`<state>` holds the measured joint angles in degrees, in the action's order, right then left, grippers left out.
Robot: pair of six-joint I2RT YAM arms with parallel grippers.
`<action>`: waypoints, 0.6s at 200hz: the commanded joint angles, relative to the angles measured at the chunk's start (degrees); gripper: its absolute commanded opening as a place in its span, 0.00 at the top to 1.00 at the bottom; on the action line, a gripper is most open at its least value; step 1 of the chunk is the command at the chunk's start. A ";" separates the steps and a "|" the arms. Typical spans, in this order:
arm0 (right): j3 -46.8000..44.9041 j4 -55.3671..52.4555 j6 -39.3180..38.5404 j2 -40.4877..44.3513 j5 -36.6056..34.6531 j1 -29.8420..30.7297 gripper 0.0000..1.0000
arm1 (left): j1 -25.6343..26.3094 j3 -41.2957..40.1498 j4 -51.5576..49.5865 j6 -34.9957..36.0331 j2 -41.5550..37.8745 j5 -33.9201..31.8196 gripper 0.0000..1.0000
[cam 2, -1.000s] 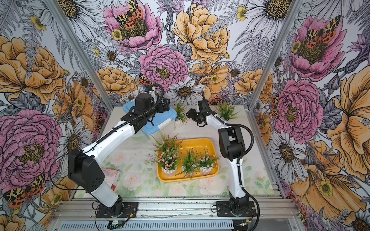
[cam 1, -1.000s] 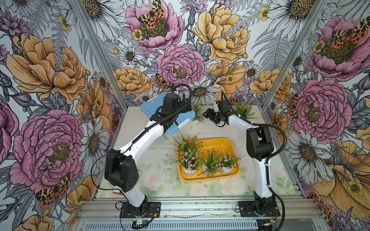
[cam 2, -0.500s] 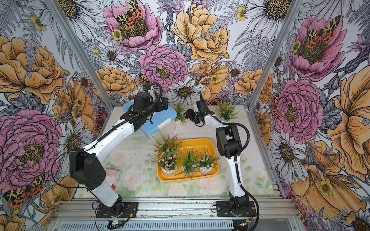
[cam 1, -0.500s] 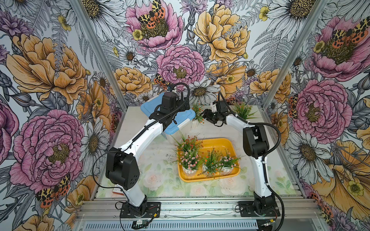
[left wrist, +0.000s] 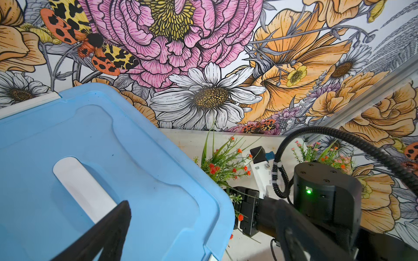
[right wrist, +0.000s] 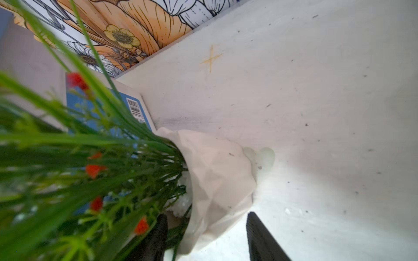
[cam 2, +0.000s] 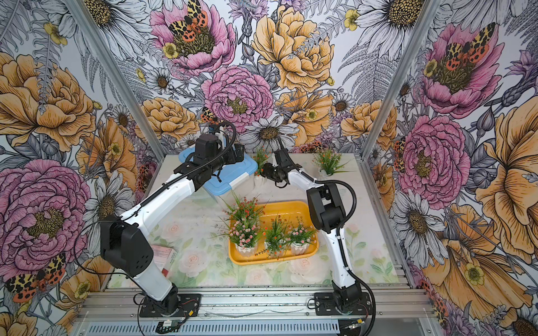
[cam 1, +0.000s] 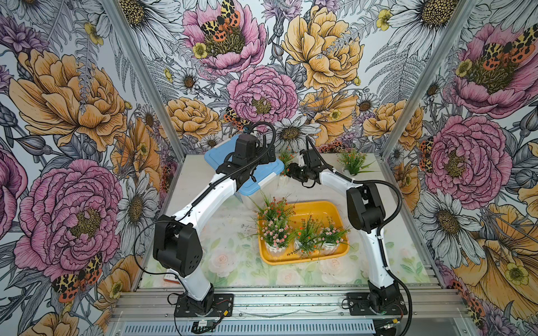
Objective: Put the potted gypsophila into the storage box
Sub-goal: Pick up the baby's breath potted plant from the center of the board.
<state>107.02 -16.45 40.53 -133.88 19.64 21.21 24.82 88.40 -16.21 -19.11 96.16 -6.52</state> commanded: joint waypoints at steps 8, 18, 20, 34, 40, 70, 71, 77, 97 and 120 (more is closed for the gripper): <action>-0.67 0.52 1.20 -0.59 -6.32 0.32 0.52 | -0.55 -0.76 -1.50 -0.44 -2.89 1.60 0.01; -0.75 0.39 1.31 -0.68 -7.39 0.41 0.54 | -0.49 -0.81 -1.76 -0.43 -3.16 1.44 0.01; -0.74 0.37 1.30 -0.68 -7.61 0.54 0.55 | -0.54 -0.89 -1.80 -0.36 -3.28 1.43 0.01; -0.84 0.04 1.31 -0.51 -9.15 0.75 0.60 | -0.51 -1.11 -2.07 -0.32 -3.64 1.25 0.01; -0.93 -0.14 1.39 -0.37 -10.05 0.85 0.62 | -0.47 -1.12 -2.24 -0.31 -3.77 1.25 0.01; -0.96 -0.99 1.25 -0.28 -11.83 1.03 0.72 | -0.46 -1.28 -2.69 -0.25 -4.25 0.87 0.01; -0.95 -1.02 1.19 -0.26 -11.82 1.07 0.72 | -0.47 -1.33 -2.73 -0.19 -4.24 0.88 0.01; -0.78 -1.52 1.02 -0.30 -11.86 1.11 0.74 | -0.45 -1.39 -2.79 -0.14 -4.36 0.91 0.01; 0.63 -5.21 -0.28 -0.59 -13.00 1.35 0.78 | -0.45 -1.66 -2.95 0.08 -4.71 0.60 0.01; 1.53 -9.87 -2.16 -0.27 -15.94 1.75 0.81 | -0.48 -1.84 -2.93 0.23 -4.89 0.47 0.01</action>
<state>108.14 -16.32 41.15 -133.86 10.09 22.96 24.84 87.46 -18.65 -19.11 93.21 -6.33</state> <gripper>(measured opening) 0.204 0.988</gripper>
